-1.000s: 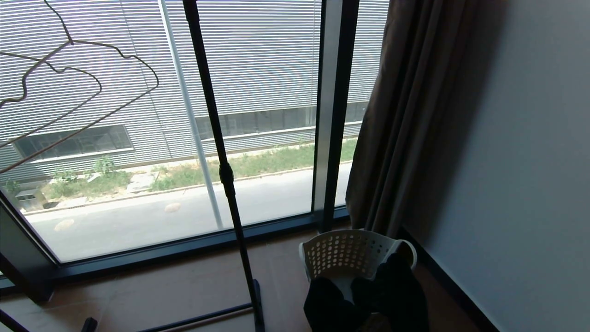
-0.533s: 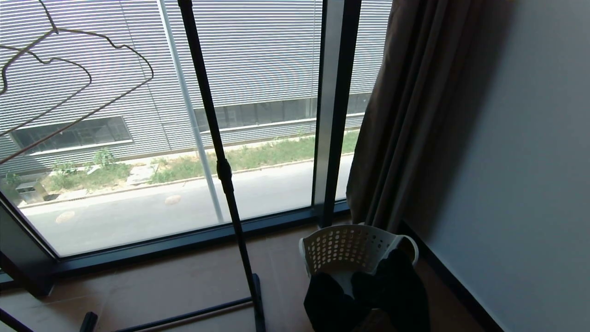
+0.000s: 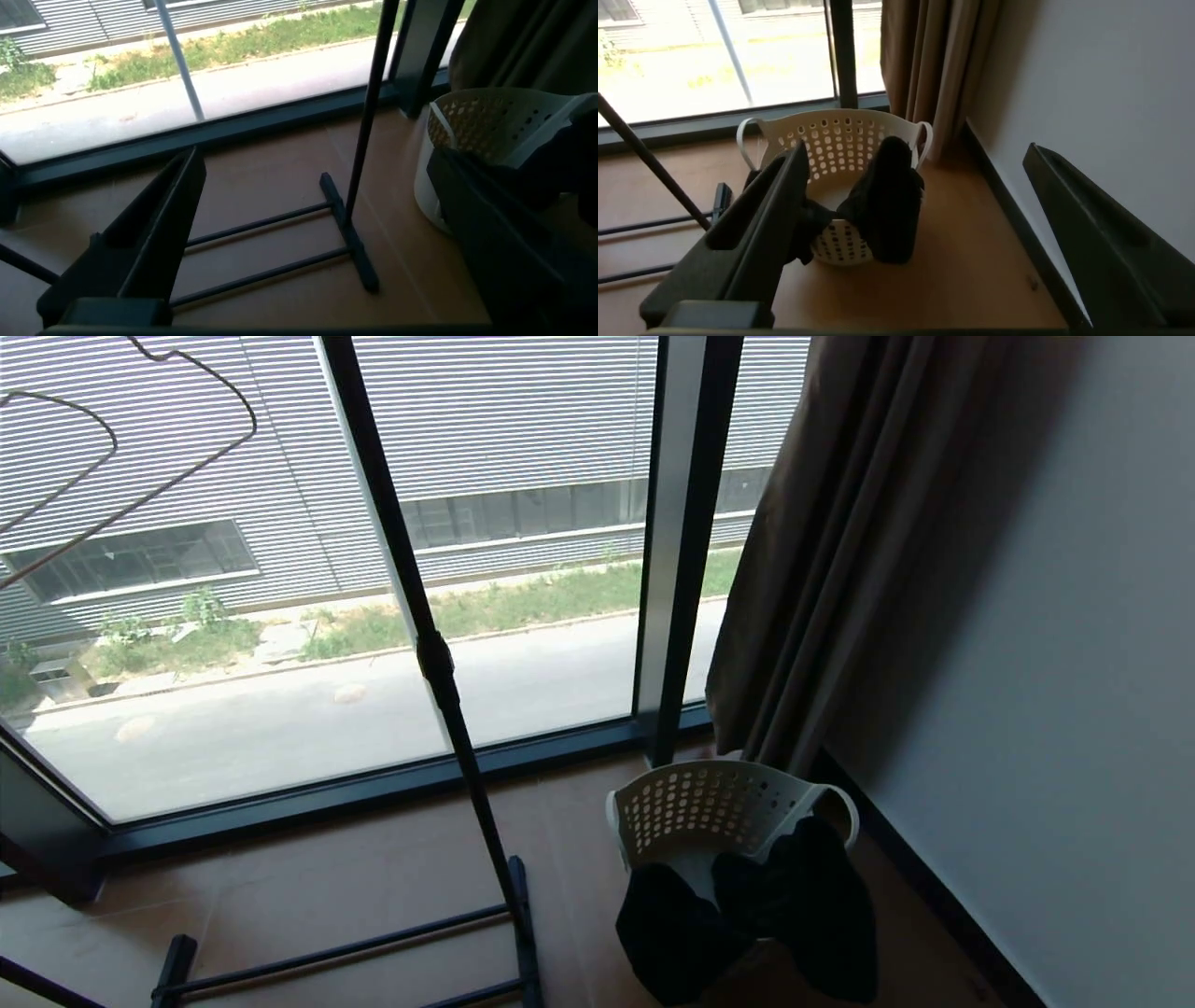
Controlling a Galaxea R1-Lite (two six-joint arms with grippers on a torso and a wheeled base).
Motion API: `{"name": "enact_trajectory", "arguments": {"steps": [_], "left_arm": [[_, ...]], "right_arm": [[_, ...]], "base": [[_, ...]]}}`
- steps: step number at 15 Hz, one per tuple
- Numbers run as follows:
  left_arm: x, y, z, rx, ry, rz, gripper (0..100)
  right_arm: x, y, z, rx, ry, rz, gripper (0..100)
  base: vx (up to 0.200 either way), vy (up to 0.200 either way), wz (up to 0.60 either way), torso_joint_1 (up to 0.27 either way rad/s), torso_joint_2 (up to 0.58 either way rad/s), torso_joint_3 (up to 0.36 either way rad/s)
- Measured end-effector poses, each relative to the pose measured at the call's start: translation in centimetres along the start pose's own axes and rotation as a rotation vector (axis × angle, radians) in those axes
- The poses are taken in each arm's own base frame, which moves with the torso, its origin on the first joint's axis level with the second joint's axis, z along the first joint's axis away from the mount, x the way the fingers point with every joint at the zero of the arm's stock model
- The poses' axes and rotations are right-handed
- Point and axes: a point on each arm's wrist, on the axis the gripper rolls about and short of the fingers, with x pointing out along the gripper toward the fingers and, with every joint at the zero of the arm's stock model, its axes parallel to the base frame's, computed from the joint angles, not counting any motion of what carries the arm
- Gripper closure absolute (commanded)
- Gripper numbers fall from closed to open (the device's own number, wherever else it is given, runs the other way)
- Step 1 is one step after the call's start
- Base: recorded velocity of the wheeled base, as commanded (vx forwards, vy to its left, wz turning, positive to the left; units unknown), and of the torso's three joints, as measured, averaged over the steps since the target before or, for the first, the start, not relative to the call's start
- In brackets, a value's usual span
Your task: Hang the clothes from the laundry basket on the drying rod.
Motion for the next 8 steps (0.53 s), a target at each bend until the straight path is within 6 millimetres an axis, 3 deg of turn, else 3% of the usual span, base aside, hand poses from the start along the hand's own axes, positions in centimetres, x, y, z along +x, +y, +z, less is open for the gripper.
{"name": "enact_trajectory", "arguments": {"steps": [8], "left_arm": [[0.00,0.00,0.00,0.000,0.000,-0.003,0]], "right_arm": [[0.00,0.00,-0.01,0.000,0.000,0.000,0]], "base": [[0.000,0.000,0.00,0.005,0.00,-0.198]]}}
